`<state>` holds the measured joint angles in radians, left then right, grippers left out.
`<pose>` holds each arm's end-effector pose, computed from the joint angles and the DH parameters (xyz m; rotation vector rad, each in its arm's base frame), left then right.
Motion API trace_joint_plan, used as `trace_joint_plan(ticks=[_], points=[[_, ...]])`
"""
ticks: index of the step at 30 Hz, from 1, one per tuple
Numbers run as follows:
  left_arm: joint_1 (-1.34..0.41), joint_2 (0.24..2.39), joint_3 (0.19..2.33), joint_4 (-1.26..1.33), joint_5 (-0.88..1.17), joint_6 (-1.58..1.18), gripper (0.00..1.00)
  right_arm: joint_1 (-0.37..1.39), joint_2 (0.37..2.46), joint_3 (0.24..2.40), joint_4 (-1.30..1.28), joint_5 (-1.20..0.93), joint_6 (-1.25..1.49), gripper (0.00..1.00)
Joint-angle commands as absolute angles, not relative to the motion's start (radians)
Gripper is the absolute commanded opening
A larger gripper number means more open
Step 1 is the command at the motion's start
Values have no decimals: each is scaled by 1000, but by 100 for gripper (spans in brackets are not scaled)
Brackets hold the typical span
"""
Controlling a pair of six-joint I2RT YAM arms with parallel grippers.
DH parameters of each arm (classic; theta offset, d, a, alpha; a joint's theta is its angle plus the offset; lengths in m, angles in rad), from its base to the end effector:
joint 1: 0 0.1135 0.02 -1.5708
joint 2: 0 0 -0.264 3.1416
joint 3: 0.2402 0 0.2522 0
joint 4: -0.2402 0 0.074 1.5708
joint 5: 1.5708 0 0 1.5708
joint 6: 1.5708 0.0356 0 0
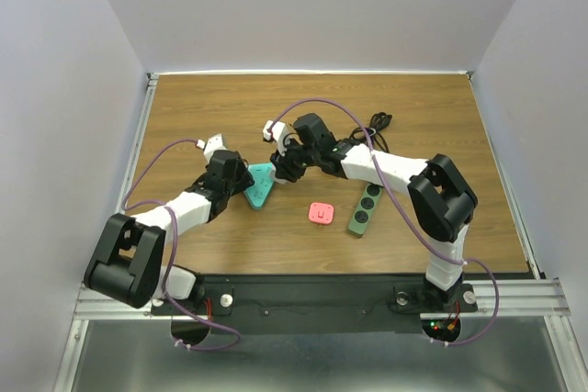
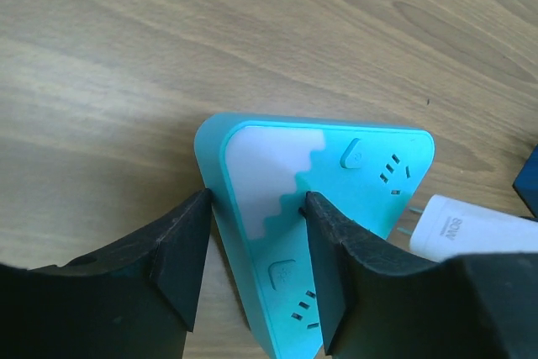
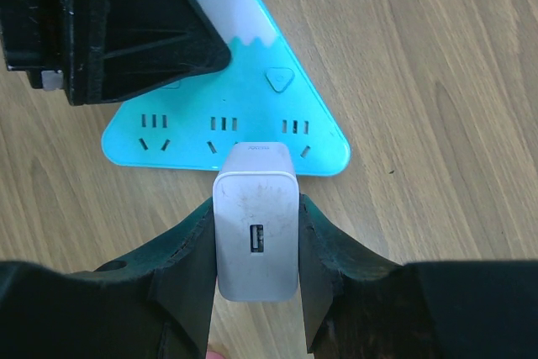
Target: Insert the plug
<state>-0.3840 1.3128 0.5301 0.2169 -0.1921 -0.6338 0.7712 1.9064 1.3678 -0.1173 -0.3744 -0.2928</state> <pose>0.2442 -0.0913 0.1802 -0.3804 2.1168 -0.3943 0.3014 0.3111 0.2233 -1.3214 1.8317 0.6761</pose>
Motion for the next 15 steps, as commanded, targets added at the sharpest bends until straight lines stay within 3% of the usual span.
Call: trace_joint_plan(ticks=[1,15], points=[[-383,1364,557,227,-146,-560,55,782,1908,1437,-43,-382,-319,0],[-383,1374,566,225,-115,-534,49,785,1950,1471,-38,-261,-376,0]])
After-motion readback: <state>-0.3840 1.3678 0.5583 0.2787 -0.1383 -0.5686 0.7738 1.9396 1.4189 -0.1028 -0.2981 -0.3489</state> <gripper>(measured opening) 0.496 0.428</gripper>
